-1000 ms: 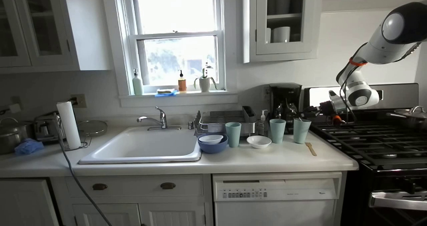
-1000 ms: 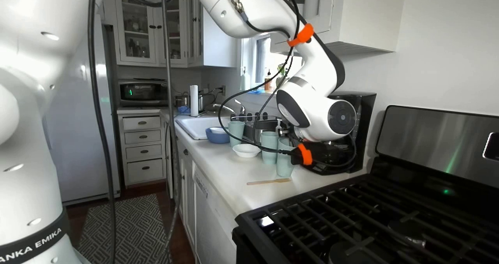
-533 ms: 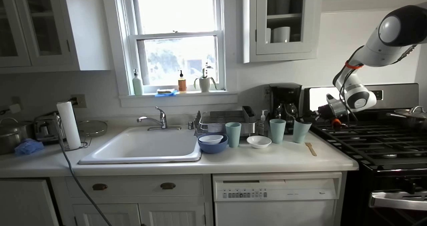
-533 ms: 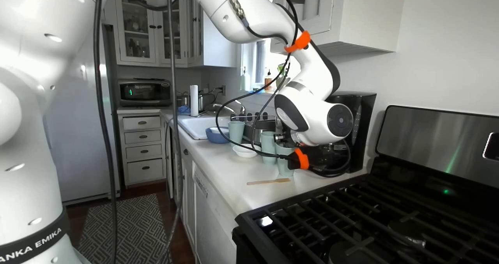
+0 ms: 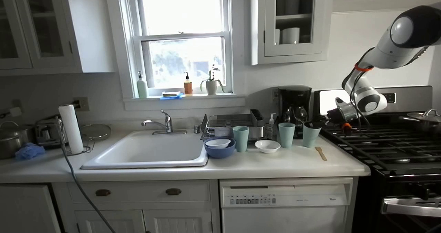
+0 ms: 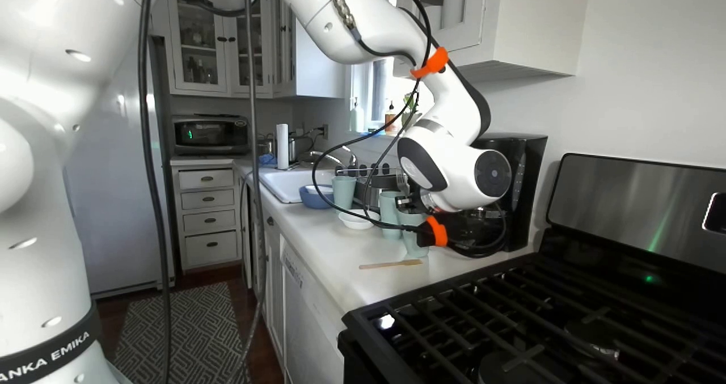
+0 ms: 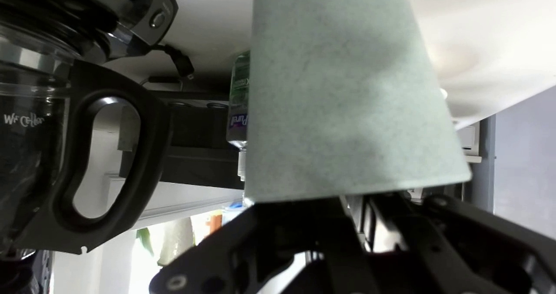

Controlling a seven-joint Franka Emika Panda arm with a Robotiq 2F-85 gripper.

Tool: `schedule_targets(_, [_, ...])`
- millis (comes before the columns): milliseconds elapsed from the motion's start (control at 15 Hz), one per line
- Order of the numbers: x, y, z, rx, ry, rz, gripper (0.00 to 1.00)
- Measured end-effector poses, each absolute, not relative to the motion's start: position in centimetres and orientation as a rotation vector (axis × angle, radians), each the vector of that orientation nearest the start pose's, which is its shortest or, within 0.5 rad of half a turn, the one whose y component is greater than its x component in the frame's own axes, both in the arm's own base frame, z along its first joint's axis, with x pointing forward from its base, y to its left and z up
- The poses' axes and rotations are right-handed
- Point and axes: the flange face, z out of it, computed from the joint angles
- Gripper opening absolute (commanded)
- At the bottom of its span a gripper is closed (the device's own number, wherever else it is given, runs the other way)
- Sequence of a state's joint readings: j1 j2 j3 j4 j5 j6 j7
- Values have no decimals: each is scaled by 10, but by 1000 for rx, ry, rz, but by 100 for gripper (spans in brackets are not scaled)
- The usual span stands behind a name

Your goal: Put the fork in the cup on the right

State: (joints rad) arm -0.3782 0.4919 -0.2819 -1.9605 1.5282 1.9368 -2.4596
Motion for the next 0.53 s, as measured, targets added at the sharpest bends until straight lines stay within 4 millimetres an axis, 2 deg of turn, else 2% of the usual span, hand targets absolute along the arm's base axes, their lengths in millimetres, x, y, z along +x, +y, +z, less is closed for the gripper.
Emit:
schedule_targets(133, [523, -312, 236, -2216, -949, -1460, 46])
schedule_targets(267, [523, -314, 236, -2234, -951, -1458, 53])
schedule_targets(333, [523, -316, 236, -2243, -955, -1458, 65])
schedule_targets(533, [525, -319, 239, -2265, -964, -1459, 75])
